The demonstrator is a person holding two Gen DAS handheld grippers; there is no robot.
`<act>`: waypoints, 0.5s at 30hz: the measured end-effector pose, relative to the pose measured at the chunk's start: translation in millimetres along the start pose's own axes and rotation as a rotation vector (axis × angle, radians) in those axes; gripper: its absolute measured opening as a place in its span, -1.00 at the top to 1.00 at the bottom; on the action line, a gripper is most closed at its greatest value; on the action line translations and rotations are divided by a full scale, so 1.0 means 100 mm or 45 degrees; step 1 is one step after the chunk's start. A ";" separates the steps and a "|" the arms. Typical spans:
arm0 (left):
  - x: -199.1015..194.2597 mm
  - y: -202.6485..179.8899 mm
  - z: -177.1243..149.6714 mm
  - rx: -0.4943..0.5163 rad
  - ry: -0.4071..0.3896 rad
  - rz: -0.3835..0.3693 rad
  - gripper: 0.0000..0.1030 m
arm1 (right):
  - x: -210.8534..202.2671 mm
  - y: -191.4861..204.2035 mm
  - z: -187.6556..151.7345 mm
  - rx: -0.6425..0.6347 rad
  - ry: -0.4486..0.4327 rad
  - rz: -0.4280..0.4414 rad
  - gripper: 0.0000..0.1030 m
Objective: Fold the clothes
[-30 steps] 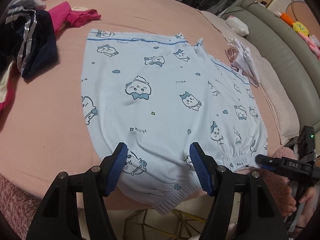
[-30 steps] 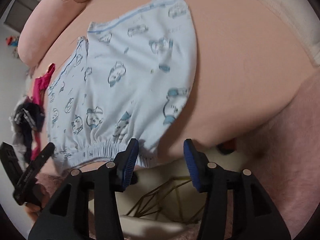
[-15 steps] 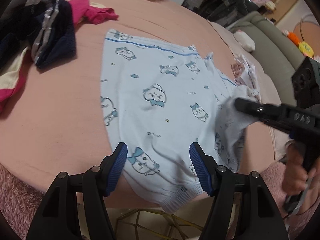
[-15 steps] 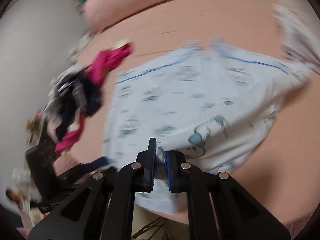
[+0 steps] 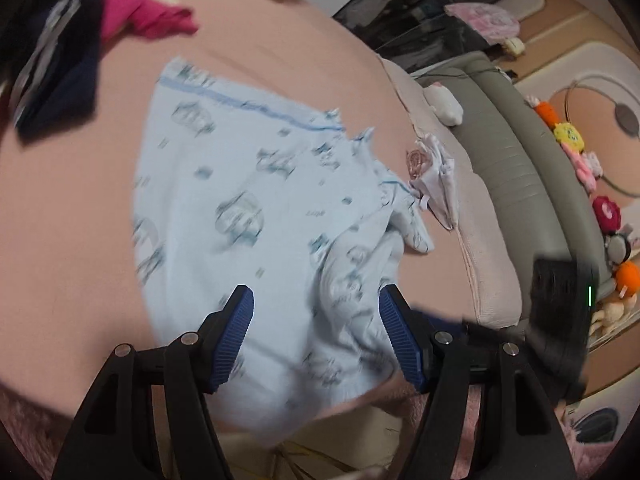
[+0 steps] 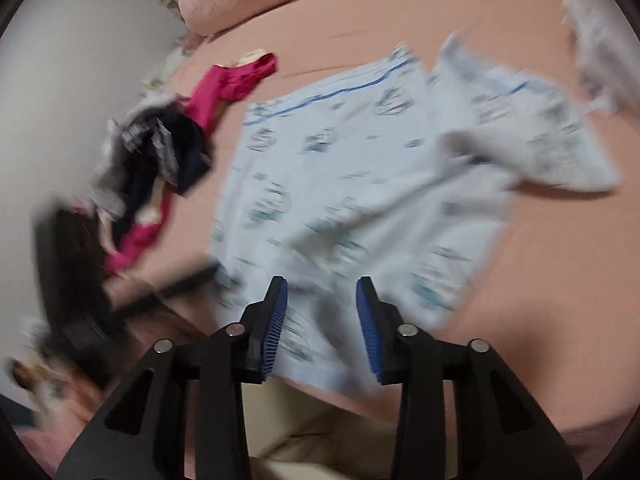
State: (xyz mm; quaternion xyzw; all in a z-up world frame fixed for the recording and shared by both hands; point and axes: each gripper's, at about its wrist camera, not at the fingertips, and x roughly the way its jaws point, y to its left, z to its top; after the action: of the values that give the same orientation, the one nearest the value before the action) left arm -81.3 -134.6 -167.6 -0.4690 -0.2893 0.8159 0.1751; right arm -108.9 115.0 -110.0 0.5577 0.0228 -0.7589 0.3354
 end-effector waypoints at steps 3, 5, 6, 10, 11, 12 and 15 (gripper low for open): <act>0.24 -0.11 0.08 0.066 0.084 0.028 -0.31 | 0.06 0.07 -0.20 -0.089 0.035 -0.048 0.18; 0.40 -0.15 0.08 0.098 0.145 0.054 -0.30 | 0.14 0.09 -0.28 -0.076 0.040 -0.054 0.13; 0.46 -0.16 0.07 0.111 0.176 0.068 -0.23 | 0.16 0.12 -0.29 -0.090 0.027 -0.081 0.12; 0.54 -0.17 0.05 0.108 0.212 0.091 0.02 | 0.23 0.12 -0.31 -0.153 0.060 -0.262 0.15; 0.55 -0.17 0.05 0.105 0.218 0.097 0.04 | 0.23 0.09 -0.32 -0.157 0.074 -0.295 0.19; 0.56 -0.17 0.05 0.103 0.224 0.102 0.04 | 0.22 0.03 -0.34 -0.144 0.093 -0.337 0.20; 0.59 -0.16 0.04 0.097 0.239 0.113 0.08 | 0.11 -0.20 -0.40 -0.021 0.088 -0.331 0.11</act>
State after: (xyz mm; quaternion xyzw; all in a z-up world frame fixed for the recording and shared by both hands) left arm -113.5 -90.7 -194.8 -0.5488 -0.2194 0.7857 0.1829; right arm -88.4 141.8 -140.9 0.5730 0.1129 -0.7762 0.2377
